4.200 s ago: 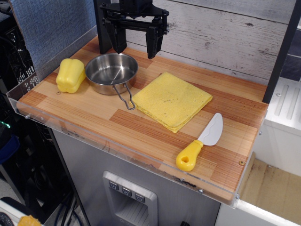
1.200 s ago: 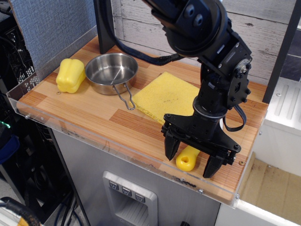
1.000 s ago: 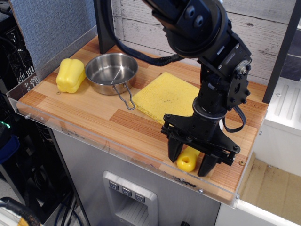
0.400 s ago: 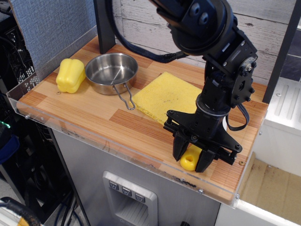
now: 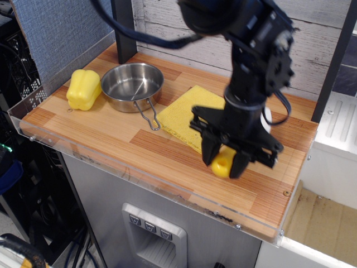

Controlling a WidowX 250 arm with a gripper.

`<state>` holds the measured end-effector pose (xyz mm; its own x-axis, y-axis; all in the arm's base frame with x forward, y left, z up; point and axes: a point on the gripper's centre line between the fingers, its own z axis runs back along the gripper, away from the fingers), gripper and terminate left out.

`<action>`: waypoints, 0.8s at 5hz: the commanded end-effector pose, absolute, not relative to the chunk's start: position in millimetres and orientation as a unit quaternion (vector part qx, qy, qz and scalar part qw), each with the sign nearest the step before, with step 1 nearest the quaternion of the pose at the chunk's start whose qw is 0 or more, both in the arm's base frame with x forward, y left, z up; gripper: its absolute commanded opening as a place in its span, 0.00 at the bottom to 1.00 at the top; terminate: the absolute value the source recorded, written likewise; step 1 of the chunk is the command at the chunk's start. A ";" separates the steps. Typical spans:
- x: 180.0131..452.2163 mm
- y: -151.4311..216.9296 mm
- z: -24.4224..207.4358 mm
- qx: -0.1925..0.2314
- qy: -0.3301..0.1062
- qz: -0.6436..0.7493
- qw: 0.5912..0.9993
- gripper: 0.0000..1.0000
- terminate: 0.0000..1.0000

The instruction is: Pick up the knife and place it on above the yellow cloth

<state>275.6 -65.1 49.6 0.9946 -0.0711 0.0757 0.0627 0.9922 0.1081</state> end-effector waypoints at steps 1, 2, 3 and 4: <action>310.4 -5.0 80.9 0.061 -0.083 0.052 0.993 0.00 0.00; 334.0 8.4 67.0 0.072 -0.062 0.065 0.993 0.00 0.00; 349.2 3.8 46.7 0.081 -0.033 0.060 0.994 0.00 0.00; 348.5 -3.5 38.6 0.083 -0.021 0.046 0.995 0.00 0.00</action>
<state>344.6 -6.4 25.9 0.9957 0.0928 0.0071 -0.0927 0.9815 0.1677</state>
